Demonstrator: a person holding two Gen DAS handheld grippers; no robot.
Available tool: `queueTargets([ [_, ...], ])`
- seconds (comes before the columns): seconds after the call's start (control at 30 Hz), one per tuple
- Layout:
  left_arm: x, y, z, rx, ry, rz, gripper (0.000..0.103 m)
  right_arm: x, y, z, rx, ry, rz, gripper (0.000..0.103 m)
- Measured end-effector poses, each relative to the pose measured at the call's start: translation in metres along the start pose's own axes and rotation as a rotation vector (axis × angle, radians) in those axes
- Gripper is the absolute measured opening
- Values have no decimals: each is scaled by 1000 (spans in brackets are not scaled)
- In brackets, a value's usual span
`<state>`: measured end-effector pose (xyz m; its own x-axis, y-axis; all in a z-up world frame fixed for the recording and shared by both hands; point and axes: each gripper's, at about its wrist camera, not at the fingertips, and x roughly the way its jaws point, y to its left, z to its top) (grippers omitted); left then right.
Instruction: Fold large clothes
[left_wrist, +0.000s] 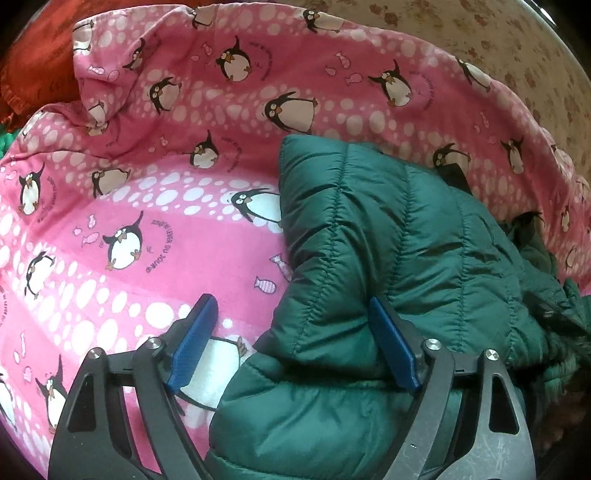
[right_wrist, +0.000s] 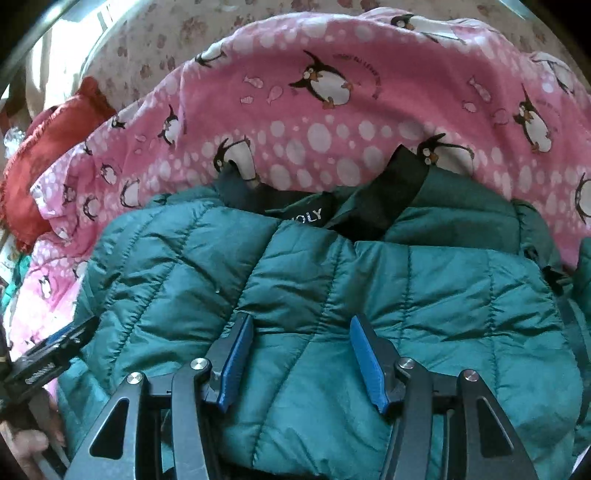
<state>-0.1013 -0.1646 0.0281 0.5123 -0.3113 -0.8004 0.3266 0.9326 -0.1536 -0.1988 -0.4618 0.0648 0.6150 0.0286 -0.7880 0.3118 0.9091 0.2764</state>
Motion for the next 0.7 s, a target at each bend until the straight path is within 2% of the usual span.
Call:
queueTargets([
  [0.1, 0, 1, -1, -2, -5, -2, 85, -32, -19, -4, 62, -59, 23, 53],
  [0.17, 1, 0, -1, 2, -6, 1, 86, -55, -37, -10, 95, -102, 2, 53],
  [0.2, 2, -1, -2, 5, -6, 5, 86, -59, -42, -12, 93, -101, -34, 53],
  [0.27, 2, -4, -3, 16, -11, 13, 87, -54, -53, -21, 64, -45, -133, 53],
  [0.3, 2, -5, -3, 21, -12, 13, 87, -47, -58, -27, 60, -15, -141, 53],
  [0.4, 2, -3, -3, 14, -12, 0, 87, -41, -70, -43, 99, -52, -79, 53],
  [0.53, 3, 0, -3, 0, -8, -18, 87, -41, -67, -47, 81, -66, -102, 53],
  [0.7, -6, 3, -3, -27, -17, -26, 87, -38, -69, -45, 94, -71, -84, 53],
])
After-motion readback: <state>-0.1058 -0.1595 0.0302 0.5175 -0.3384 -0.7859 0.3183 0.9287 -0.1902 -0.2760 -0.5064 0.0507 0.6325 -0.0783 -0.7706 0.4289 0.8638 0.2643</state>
